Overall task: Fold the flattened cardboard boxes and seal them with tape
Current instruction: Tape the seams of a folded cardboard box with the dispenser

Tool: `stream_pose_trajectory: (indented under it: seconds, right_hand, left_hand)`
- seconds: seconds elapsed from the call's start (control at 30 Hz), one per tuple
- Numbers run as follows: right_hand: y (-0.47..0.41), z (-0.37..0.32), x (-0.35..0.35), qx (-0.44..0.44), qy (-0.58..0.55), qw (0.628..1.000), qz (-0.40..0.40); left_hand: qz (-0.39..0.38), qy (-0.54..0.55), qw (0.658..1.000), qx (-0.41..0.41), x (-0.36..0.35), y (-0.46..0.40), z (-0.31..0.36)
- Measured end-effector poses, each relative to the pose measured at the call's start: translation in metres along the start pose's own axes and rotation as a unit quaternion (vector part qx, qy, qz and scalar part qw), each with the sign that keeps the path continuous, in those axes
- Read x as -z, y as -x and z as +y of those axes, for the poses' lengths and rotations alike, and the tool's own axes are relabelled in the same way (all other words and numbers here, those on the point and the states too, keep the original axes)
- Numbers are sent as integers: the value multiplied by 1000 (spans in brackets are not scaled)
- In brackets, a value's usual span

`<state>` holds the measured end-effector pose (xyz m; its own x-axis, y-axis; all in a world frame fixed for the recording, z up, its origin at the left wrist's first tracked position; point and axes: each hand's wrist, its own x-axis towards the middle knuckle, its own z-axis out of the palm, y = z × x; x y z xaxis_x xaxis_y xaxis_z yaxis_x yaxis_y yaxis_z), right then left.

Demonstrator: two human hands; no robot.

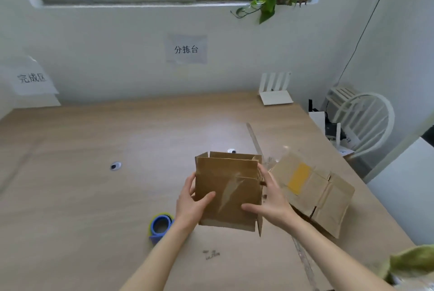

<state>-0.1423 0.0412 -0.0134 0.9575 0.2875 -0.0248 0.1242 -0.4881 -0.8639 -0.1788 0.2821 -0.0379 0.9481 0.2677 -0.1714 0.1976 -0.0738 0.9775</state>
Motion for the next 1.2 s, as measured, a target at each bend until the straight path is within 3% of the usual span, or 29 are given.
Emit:
stream_pose_trajectory:
  seconds: [0.43, 0.73, 0.9, 1.03, 1.2]
  right_hand:
    - [23, 116, -41, -44, -18, 999, -23]
    - [40, 145, -47, -44, 19, 995, -93]
    - [35, 144, -42, -91, -54, 987, -123]
    - [41, 153, -50, -111, -26, 989, -90]
    - [61, 165, -63, -124, -49, 990, -55]
  left_hand:
    - [16, -22, 999, 22, -39, 26, -120]
    - [47, -48, 998, 20, -53, 49, -144]
    - [27, -165, 986, 6, -42, 39, -146]
    - [27, -206, 978, 20, -40, 40, -162]
    - [23, -183, 983, 8, -52, 59, -163]
